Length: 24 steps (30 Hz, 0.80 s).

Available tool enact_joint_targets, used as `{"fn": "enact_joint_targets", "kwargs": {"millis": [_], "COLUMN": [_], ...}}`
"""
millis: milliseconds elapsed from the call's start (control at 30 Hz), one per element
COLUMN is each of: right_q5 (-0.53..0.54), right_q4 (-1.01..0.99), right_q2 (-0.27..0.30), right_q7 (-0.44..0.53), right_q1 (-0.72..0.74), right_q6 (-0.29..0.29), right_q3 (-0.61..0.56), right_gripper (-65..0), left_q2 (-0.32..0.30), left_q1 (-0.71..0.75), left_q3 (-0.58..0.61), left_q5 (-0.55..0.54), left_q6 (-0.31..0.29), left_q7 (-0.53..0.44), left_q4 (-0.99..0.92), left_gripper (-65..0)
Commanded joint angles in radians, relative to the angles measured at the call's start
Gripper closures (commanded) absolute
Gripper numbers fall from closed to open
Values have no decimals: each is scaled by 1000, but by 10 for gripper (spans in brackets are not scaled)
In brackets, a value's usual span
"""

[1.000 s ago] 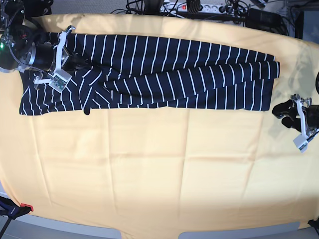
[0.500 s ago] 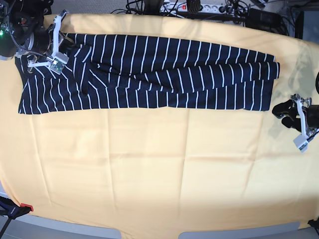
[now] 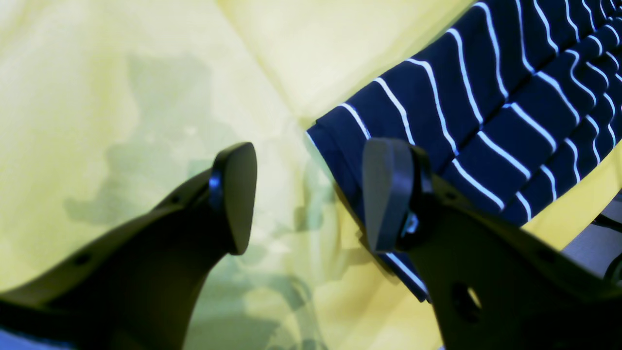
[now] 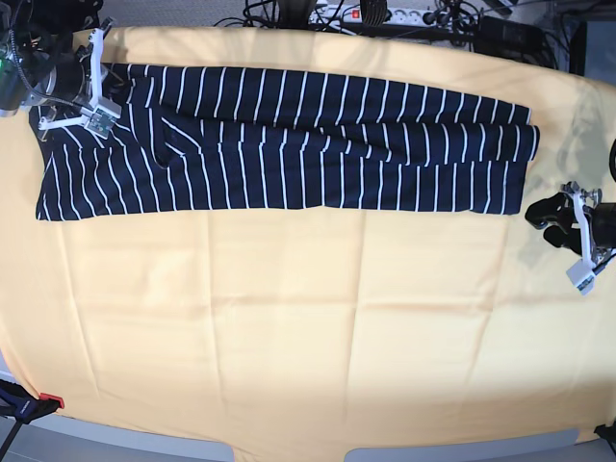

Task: Fold the T-shirt properly
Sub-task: 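Grasp the shirt end with the right gripper and fold it inward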

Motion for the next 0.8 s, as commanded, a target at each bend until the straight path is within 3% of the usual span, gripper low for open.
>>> {"fn": "enact_joint_targets", "kwargs": {"millis": [0, 167, 367, 600, 767], "right_q5": [-19, -29, 11, 21, -76], "right_q4": [15, 15, 15, -9, -112], "right_q2": [25, 36, 37, 35, 34], "right_q7": [-2, -2, 22, 340, 446], "right_q1": [-5, -6, 0, 0, 0], "right_q6": [1, 1, 1, -14, -68], "right_q3": [11, 32, 134, 172, 170], "right_gripper": [0, 0, 0, 0, 0], "left_q2": [-30, -30, -30, -30, -30], "left_q1": [-23, -23, -23, -23, -22], "left_q3": [-16, -16, -16, -16, -16], "left_q5": [-16, -16, -16, -20, -20], "left_q6": [-6, -6, -6, -6, -6], "left_q7": [-14, -14, -14, -14, -14], "left_q4": [6, 6, 6, 6, 6], "left_gripper": [-362, -362, -362, -362, -362]}}
